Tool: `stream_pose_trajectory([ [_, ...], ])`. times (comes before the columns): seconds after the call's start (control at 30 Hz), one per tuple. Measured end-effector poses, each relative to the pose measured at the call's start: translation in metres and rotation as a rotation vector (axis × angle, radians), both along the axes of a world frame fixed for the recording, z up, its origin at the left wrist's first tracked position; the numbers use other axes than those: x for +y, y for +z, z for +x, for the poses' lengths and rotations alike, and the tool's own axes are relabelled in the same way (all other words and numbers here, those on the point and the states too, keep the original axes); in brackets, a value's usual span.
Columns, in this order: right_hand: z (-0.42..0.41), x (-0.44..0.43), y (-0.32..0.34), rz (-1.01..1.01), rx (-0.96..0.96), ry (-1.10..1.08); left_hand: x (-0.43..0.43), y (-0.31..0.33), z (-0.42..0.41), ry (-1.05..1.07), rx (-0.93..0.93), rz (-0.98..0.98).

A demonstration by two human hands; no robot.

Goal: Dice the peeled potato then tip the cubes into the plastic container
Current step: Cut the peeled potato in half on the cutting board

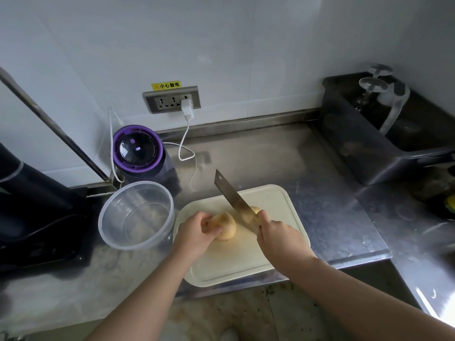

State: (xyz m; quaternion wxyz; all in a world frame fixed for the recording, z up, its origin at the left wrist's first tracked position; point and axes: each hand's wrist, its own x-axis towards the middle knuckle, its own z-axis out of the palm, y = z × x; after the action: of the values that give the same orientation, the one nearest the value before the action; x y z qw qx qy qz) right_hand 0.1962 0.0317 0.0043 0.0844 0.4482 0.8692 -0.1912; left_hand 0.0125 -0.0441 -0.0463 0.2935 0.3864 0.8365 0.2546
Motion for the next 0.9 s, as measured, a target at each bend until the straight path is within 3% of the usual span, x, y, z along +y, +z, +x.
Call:
stream_pose_trajectory([
  [0.2,-0.007,-0.020,0.026,0.051,-0.085,0.137,-0.003,0.003,0.003,0.063,0.011,0.075],
  [0.9,-0.018,-0.032,0.018,-0.051,-0.177,0.196,0.004,0.007,0.001,0.044,-0.004,0.053],
])
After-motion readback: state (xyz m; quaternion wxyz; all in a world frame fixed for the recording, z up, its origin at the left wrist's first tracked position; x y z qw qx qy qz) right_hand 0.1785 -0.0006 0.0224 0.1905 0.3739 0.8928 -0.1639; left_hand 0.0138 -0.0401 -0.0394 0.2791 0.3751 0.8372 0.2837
